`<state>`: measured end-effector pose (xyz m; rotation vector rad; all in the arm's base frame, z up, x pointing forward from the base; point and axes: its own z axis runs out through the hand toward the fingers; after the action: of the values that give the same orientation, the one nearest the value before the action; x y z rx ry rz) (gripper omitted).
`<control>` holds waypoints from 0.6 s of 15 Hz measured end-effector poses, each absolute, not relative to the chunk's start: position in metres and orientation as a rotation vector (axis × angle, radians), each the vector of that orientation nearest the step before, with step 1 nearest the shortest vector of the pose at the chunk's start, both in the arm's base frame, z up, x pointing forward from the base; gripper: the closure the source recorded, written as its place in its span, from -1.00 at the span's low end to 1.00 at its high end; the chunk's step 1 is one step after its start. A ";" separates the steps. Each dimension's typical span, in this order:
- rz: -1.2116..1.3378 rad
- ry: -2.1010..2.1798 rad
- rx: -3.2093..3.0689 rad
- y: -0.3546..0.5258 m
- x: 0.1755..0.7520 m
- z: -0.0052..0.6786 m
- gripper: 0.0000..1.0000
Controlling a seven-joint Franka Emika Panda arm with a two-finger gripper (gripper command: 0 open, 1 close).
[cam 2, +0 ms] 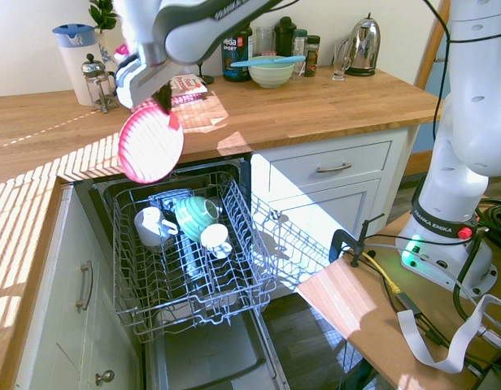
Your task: Put the plate in the dishwasher
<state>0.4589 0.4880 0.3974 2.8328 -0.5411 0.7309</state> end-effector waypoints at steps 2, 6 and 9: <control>0.812 -0.401 2.723 0.553 0.410 0.342 1.00; 0.910 -0.193 2.476 0.586 0.391 0.249 1.00; 0.954 -0.072 2.304 0.595 0.381 0.236 1.00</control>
<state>0.3808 0.5950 0.2358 2.3035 -0.0719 0.9535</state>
